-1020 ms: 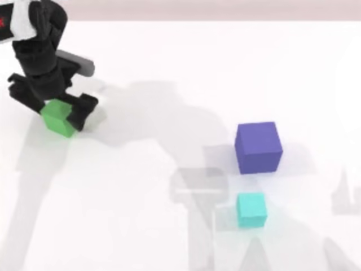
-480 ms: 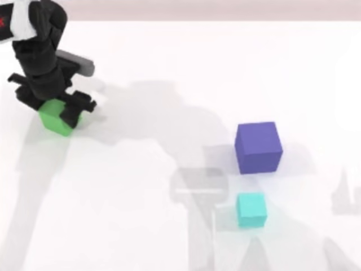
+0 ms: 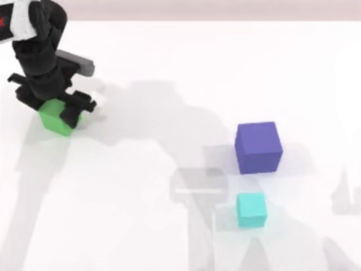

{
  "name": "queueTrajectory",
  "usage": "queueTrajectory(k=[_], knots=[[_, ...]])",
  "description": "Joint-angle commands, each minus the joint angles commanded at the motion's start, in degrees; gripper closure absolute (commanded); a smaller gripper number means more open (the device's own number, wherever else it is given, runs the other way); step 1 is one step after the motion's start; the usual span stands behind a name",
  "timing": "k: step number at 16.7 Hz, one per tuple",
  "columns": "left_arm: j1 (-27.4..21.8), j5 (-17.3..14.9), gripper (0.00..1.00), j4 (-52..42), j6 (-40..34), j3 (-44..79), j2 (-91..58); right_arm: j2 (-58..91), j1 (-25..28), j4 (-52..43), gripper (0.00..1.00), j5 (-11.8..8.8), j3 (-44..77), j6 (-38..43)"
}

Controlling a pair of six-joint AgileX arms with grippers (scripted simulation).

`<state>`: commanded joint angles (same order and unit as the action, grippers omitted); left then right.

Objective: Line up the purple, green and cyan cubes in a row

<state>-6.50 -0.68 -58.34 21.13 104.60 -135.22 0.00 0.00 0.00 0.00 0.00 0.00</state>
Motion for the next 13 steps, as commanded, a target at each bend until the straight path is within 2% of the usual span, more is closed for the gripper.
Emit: queueTrajectory(k=[3,8,13], knots=[[0.11,-0.11,1.00,-2.40,0.09,2.17,0.38,0.00,0.00,0.00,0.00,0.00,0.00,0.00],[0.94,0.01,1.00,-12.72,-0.06,9.67,2.67,0.00,0.00,0.00,0.00,0.00,0.00,0.00],[0.75,0.05,1.00,-13.65,0.00,10.52,2.98,0.00,0.00,0.00,0.00,0.00,0.00,0.00]])
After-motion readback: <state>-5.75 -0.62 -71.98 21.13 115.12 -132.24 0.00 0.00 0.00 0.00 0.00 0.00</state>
